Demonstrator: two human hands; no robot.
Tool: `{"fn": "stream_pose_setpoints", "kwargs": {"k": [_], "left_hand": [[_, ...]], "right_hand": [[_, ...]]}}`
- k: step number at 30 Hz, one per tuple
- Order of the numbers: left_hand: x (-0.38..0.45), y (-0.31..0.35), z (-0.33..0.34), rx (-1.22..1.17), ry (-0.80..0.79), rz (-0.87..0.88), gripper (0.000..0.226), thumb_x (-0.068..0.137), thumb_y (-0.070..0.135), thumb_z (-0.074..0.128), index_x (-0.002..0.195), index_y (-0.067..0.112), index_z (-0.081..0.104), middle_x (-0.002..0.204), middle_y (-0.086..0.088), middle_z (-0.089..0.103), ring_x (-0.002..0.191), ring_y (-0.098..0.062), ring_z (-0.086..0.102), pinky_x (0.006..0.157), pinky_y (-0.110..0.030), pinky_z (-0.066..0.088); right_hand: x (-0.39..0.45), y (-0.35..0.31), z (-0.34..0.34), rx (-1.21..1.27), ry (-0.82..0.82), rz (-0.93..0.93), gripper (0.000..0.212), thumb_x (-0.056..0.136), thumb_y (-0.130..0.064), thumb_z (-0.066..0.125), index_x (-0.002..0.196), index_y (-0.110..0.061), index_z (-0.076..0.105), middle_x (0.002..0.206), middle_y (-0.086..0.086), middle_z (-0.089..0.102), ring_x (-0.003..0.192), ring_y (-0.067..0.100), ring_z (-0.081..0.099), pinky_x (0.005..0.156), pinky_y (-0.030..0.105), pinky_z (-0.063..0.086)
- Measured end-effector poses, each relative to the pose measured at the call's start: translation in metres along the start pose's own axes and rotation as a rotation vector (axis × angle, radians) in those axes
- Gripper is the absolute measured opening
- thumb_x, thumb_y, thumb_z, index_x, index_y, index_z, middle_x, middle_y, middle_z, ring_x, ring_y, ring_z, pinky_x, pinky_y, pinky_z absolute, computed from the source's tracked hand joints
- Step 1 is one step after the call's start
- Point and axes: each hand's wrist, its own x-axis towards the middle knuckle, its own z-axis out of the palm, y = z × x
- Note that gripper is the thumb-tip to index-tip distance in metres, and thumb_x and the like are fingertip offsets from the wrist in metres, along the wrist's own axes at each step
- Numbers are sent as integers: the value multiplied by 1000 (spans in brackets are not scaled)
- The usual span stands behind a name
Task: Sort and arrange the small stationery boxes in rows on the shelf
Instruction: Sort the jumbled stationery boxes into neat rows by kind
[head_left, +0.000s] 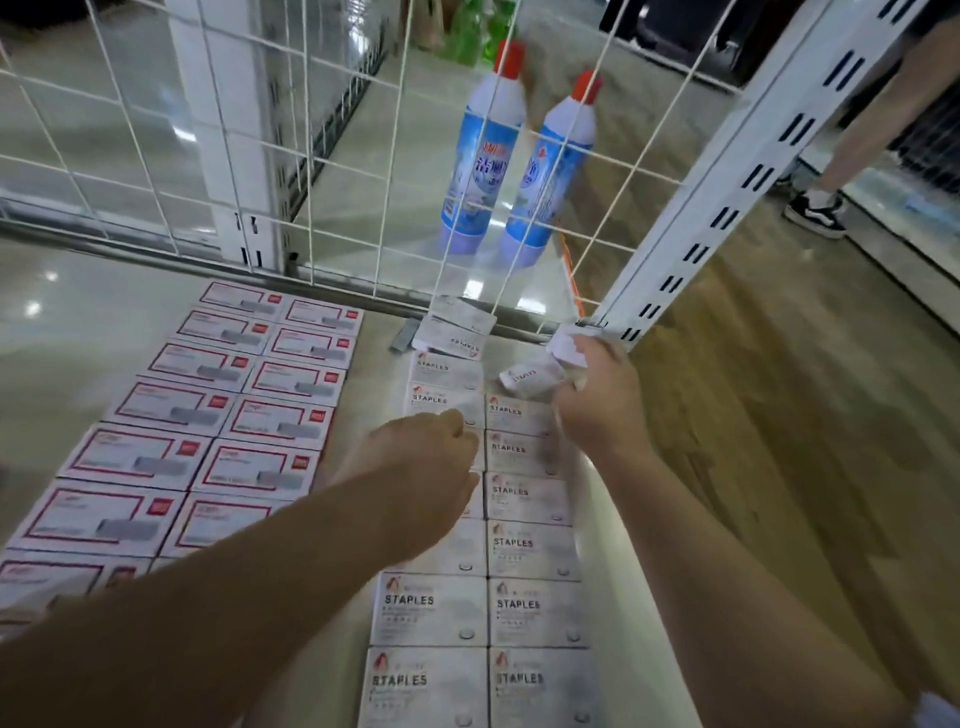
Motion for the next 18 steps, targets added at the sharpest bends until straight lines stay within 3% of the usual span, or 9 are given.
{"fn": "stream_pose_setpoints", "kwargs": {"k": [6,9,12,18], "left_hand": [[10,6,-4,38,-18,-32,37,98,38,32,128,20,48,119,4,45,108,-14,47,85,-29,44],[6,6,-4,33,-28,-34,40,98,39,34,132,19,44,123,3,44,110,-14,46,89,-30,45],[4,6,-2,13,-26,-35,41,98,38,35,133,19,42,126,4,43,112,-14,45,90,-31,43],[4,6,-2,-1,-25,-48,41,98,38,35,134,20,41,128,4,40,115,-14,44,91,-31,42]], "right_hand": [[16,11,6,-46,-99,69,57,90,-13,49,144,-12,30,153,7,23,136,26,28,112,39,26],[19,12,3,-65,-127,72,50,89,-12,48,139,-13,37,147,9,31,130,30,35,107,43,33],[20,11,-2,-59,-64,94,46,89,-7,49,134,-8,42,141,11,36,125,29,38,105,39,34],[23,10,-4,-148,-104,114,55,89,-9,49,142,-10,32,143,13,21,131,30,27,110,39,29]]}}
